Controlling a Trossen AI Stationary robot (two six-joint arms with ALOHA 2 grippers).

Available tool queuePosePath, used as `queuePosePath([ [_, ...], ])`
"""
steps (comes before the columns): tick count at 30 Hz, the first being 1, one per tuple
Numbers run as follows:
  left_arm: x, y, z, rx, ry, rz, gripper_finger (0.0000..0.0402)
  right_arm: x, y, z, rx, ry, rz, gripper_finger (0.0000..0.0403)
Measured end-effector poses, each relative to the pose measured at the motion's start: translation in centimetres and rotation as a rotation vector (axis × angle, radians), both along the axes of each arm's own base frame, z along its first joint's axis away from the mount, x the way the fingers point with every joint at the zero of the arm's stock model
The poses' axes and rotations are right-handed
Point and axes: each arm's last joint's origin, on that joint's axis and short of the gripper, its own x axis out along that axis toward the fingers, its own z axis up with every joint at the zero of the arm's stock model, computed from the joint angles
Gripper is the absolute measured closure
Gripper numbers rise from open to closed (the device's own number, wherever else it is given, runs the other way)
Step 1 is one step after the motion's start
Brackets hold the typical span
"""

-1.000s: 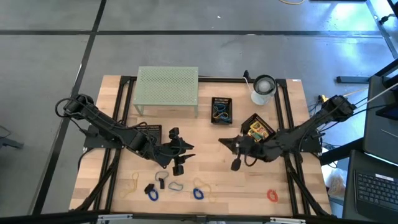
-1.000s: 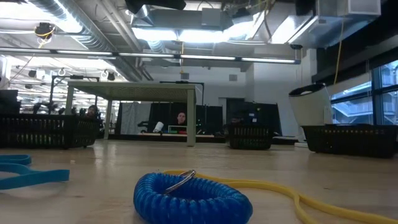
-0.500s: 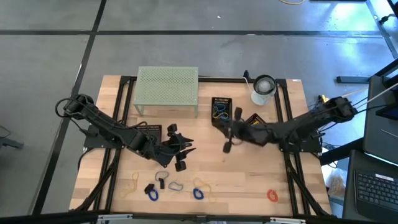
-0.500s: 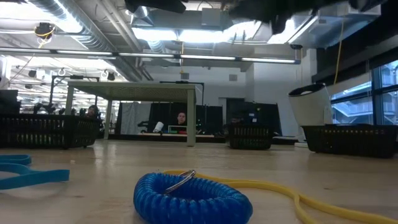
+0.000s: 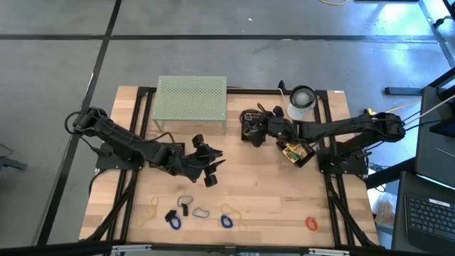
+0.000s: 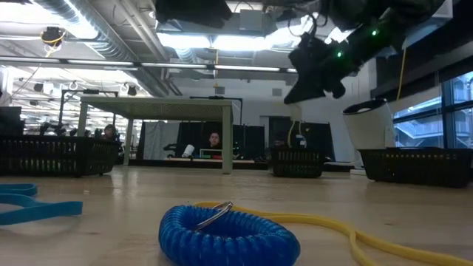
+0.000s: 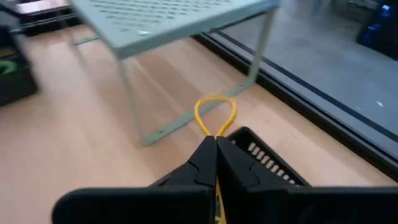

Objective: Pick & Place Office Desk Supplies
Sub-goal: Put the yellow rubber band into the top black bin

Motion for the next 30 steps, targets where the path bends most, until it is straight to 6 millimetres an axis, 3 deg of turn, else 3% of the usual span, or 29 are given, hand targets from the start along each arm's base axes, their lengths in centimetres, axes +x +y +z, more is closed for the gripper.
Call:
queuePosePath([
  [10, 0.2, 0.8, 0.0, -0.001, 0.003, 0.026, 0.0256, 0.9, -1.6, -3.6, 0.010, 0.118, -0.109, 0.0398],
  [16, -0.4, 0.2, -0.3, -0.035, 0.061, -0.045, 0.0256, 1.2, -1.3, -4.0, 0.103, 0.102, -0.039, 0.0386],
  [21, -1.1, -0.1, -0.9, -0.194, 0.155, -0.105, 0.0256, 1.2, -1.1, -3.9, 0.139, 0.096, -0.005, 0.0341],
  [30, -2.5, -0.6, -2.1, -0.409, 0.343, -0.125, 0.0236, 1.2, -1.1, -3.9, 0.185, 0.068, -0.018, 0.0218],
])
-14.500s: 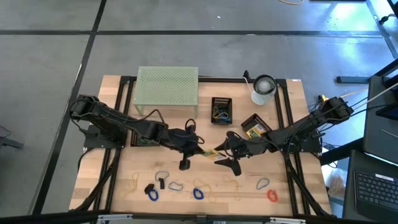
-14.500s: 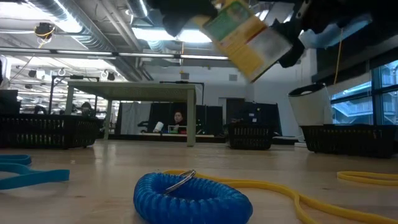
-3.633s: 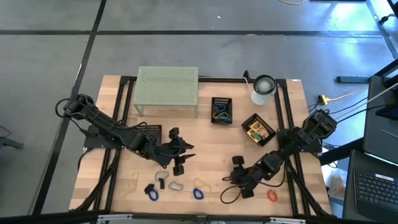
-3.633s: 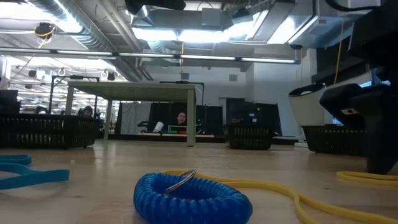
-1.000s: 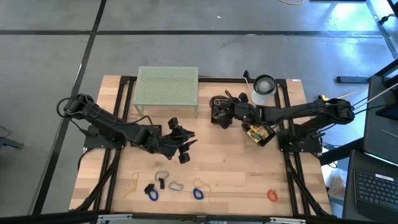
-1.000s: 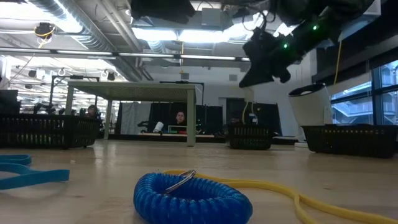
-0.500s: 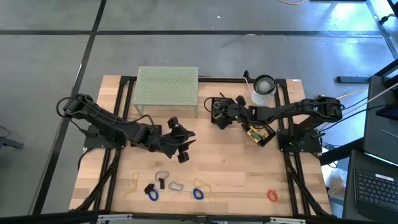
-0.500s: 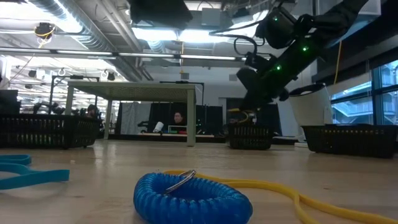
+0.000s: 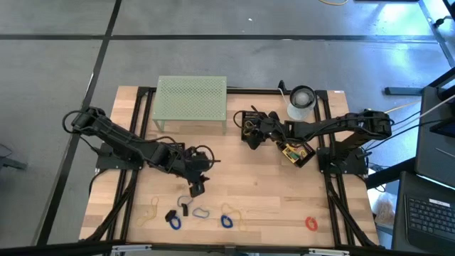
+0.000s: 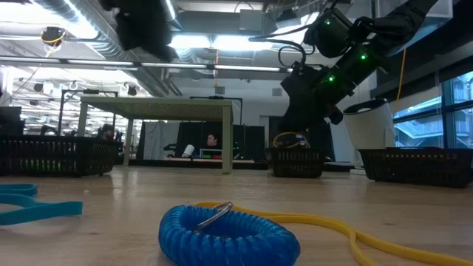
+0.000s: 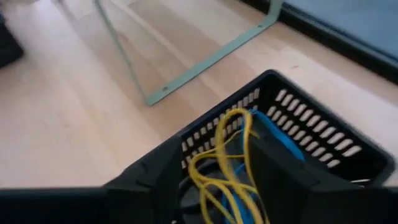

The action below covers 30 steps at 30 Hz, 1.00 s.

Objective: Pick & Place Office Desk Supplies
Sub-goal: Put the yellow rubber band into the top black bin, then put the black rubber band into the top black bin

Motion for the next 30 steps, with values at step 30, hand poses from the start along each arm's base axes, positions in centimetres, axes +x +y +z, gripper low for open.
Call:
queuePosePath([
  [30, -4.4, -6.2, -1.0, -0.049, 0.161, -0.168, 0.0188, 2.2, 2.3, 6.3, -0.113, 0.315, 0.346, 0.0158],
])
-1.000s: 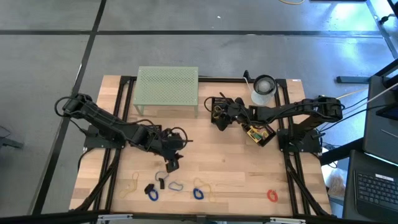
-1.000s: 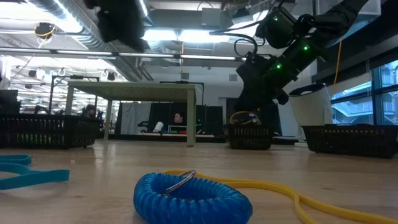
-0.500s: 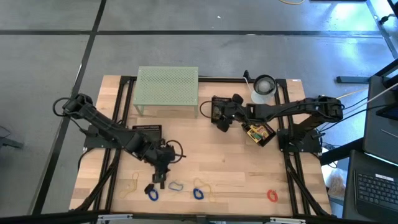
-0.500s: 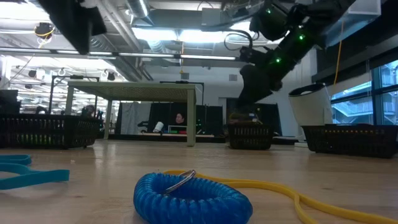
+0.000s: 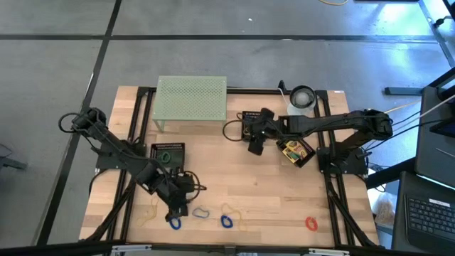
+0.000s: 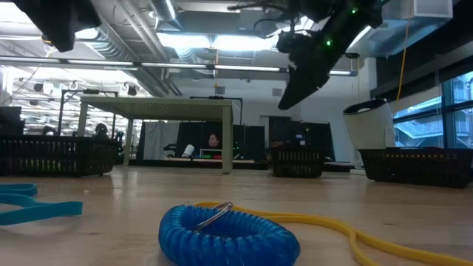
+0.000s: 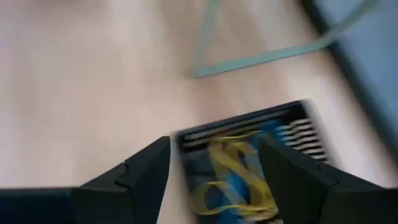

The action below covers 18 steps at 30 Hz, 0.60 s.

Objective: Pick & Place Office Desk Supplies
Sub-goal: Put the black rubber band into the top black bin

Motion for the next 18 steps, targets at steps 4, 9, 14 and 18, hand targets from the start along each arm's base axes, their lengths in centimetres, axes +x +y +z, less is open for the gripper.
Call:
queuePosePath([
  [4, -0.3, -1.3, -1.0, 0.030, 0.025, -0.044, 0.0181, 0.1, 1.5, -0.1, 0.148, -0.025, 0.022, 0.0158],
  [9, -0.4, -2.9, -2.9, 0.082, 0.078, -0.111, 0.0175, 0.1, 3.8, -0.1, 0.220, -0.036, 0.049, 0.0158],
  [14, -0.5, -4.3, -4.9, 0.112, 0.148, -0.237, 0.0175, -0.1, 5.9, -0.1, 0.225, -0.044, 0.065, 0.0158],
  [18, -0.3, -4.8, -6.6, 0.142, 0.199, -0.249, 0.0176, -0.3, 7.3, -0.1, 0.216, -0.058, 0.051, 0.0158],
])
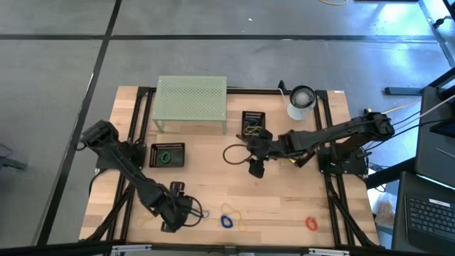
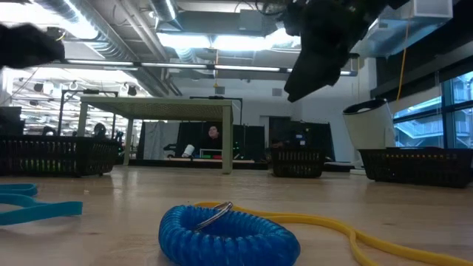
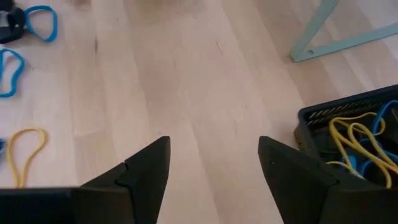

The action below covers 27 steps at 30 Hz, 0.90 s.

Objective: Pick & Place Office Desk Supplies
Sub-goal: Put the black rubber band into the top black bin

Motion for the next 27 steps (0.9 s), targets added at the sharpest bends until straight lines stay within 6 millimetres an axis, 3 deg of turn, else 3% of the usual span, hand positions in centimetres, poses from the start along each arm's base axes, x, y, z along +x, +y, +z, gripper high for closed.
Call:
queuePosePath([
  [7, 0.6, -0.2, -2.3, 0.056, 0.056, 0.006, 0.0177, -0.4, 2.0, 0.0, 0.040, -0.013, 0.001, 0.0158],
  [14, 0.8, -0.3, -3.2, 0.088, 0.069, -0.033, 0.0186, -0.6, 3.0, 0.0, 0.043, -0.017, 0.032, 0.0158],
  [27, 1.0, -0.4, -3.2, 0.099, 0.025, -0.018, 0.0299, -0.6, 2.9, 0.1, 0.020, -0.027, 0.015, 0.0158],
])
